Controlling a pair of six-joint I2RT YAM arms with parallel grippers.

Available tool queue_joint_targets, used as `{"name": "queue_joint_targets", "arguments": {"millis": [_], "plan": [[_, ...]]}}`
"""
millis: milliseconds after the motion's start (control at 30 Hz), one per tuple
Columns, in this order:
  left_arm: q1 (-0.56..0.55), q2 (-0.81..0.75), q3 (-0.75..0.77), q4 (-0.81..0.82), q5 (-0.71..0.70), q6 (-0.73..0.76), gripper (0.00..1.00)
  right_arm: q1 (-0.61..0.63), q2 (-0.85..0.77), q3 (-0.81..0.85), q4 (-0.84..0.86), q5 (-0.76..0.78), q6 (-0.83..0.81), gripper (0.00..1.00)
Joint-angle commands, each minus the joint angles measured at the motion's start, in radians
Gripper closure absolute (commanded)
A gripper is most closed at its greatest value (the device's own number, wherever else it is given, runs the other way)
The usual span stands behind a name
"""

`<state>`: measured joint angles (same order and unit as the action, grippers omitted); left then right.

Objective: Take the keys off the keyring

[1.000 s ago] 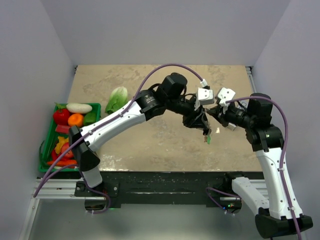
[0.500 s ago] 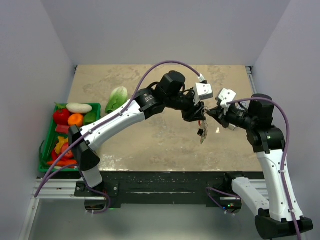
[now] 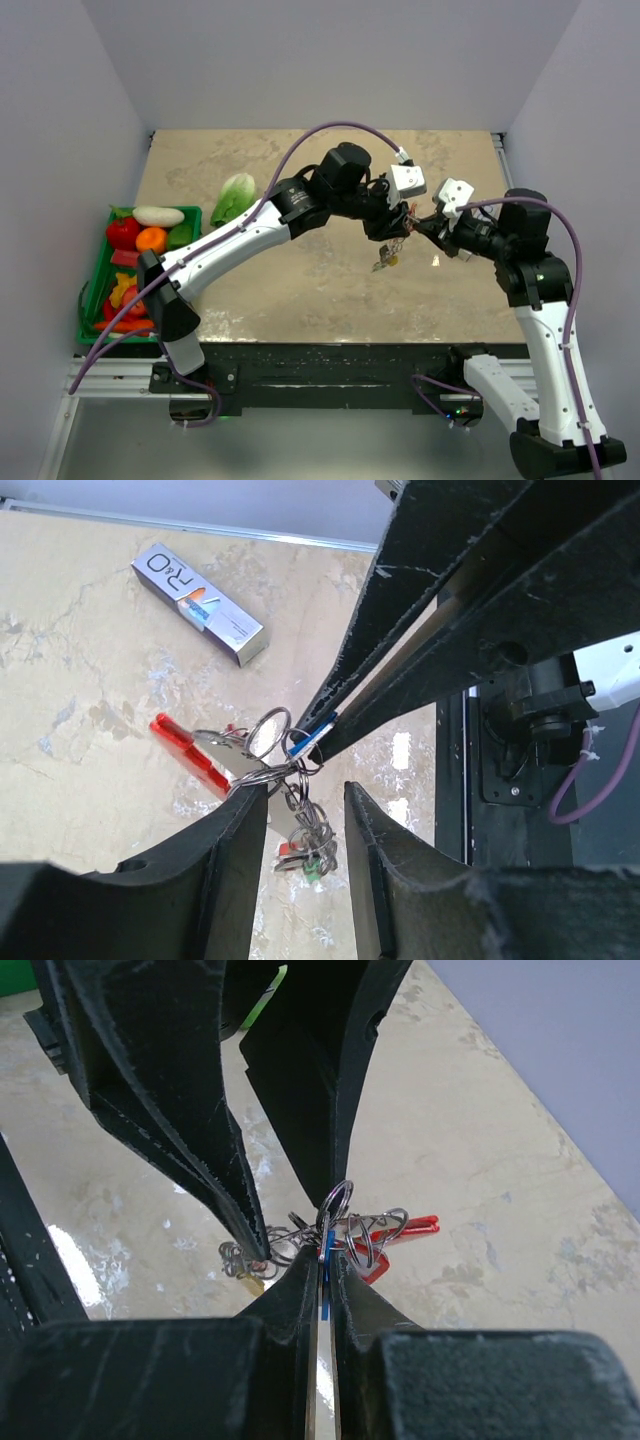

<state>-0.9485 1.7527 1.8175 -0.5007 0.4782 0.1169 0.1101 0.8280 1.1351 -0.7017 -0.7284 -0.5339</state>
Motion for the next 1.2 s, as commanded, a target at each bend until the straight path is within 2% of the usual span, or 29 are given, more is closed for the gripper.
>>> {"name": "queue_joint_targets", "arguments": {"millis": [0, 100, 167, 200, 300, 367, 667, 900, 1167], "plan": [[0.005, -0.021, 0.000, 0.050, -0.027, 0.020, 0.59, -0.004, -0.021, 0.045, -0.002, -0.049, -0.008, 1.00], [0.004, -0.019, 0.000, 0.050, -0.020, 0.026, 0.60, -0.003, -0.023, 0.041, -0.010, -0.052, -0.012, 1.00], [0.005, -0.015, 0.003, 0.048, -0.009, 0.026, 0.65, -0.004, -0.023, 0.043, -0.012, -0.054, -0.012, 1.00], [0.004, -0.013, 0.003, 0.048, 0.005, 0.026, 0.76, -0.004, -0.021, 0.045, -0.012, -0.054, -0.012, 1.00], [0.004, -0.009, 0.008, 0.045, 0.023, 0.029, 0.95, -0.004, -0.017, 0.055, -0.010, -0.048, -0.011, 1.00], [0.004, -0.007, 0.005, 0.042, 0.031, 0.032, 0.99, -0.004, -0.013, 0.061, -0.007, -0.046, -0.009, 1.00], [0.005, -0.015, 0.011, 0.024, 0.079, 0.041, 1.00, -0.004, -0.006, 0.052, 0.019, 0.027, -0.001, 1.00], [0.065, -0.045, 0.020, 0.044, 0.102, -0.006, 1.00, -0.012, -0.027, -0.008, 0.018, 0.119, -0.024, 1.00], [0.108, -0.087, 0.006, 0.056, 0.114, -0.026, 1.00, -0.023, -0.044, -0.060, 0.019, 0.110, -0.026, 1.00]]}}
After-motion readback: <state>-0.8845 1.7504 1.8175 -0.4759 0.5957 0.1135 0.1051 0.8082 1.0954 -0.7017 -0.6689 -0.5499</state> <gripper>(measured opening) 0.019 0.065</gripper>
